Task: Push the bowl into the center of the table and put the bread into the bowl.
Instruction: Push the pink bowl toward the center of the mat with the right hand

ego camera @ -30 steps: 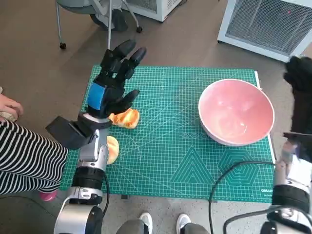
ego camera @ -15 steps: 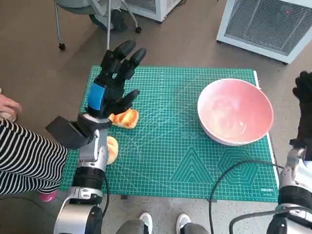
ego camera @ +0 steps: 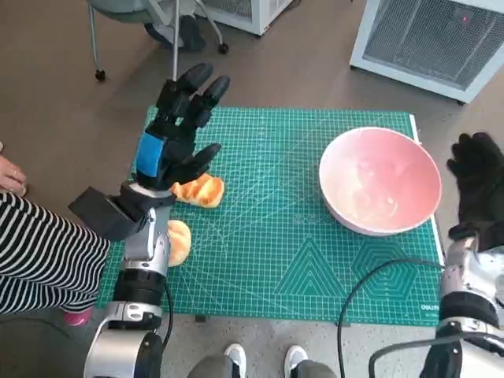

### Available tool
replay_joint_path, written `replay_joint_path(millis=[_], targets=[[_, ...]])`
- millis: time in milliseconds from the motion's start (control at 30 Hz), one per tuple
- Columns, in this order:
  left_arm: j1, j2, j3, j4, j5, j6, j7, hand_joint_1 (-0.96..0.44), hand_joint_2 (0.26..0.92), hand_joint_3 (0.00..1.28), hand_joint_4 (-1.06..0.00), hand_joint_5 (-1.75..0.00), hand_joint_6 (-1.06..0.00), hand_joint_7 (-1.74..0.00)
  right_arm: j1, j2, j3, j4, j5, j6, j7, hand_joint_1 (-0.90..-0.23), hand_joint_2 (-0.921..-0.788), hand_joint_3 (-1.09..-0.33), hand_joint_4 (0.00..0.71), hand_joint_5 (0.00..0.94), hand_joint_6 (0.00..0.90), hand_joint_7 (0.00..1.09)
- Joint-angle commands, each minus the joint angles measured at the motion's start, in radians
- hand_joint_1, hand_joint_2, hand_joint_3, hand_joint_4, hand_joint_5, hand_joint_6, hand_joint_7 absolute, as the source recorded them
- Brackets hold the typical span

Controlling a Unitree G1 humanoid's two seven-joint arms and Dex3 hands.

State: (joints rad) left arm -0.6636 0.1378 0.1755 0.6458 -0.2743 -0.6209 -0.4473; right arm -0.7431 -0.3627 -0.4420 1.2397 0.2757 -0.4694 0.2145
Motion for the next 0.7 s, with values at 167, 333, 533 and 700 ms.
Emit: replay_joint_path(millis=[167, 333, 533, 700], targets=[[0.017, 0.019, 0.006, -0.026, 0.012, -0.017, 0.017, -0.68, 0.921, 0.28, -0.25, -0.12, -0.03, -0.56, -0.012, 0.049, 0.011, 0.039, -0.011, 0.057, 0.028, -0.635, -0.921, -0.823, 0.104, 0.001, 0.055, 0.29], [0.028, 0.027, 0.003, -0.038, 0.019, -0.016, 0.024, -0.67, 0.921, 0.28, -0.26, -0.11, -0.03, -0.56, -0.020, 0.067, 0.024, 0.045, -0.020, 0.073, 0.033, -0.641, -0.921, -0.815, 0.103, 0.002, 0.065, 0.28], [0.040, 0.038, 0.003, -0.051, 0.028, -0.014, 0.034, -0.67, 0.921, 0.29, -0.26, -0.11, -0.03, -0.55, -0.035, 0.098, 0.038, 0.047, -0.026, 0.078, 0.033, -0.661, -0.921, -0.800, 0.112, 0.005, 0.089, 0.28], [0.049, 0.041, 0.001, -0.065, 0.039, -0.012, 0.044, -0.67, 0.921, 0.30, -0.26, -0.10, -0.04, -0.54, -0.050, 0.122, 0.058, 0.046, -0.035, 0.079, 0.033, -0.662, -0.921, -0.797, 0.120, 0.008, 0.086, 0.27]])
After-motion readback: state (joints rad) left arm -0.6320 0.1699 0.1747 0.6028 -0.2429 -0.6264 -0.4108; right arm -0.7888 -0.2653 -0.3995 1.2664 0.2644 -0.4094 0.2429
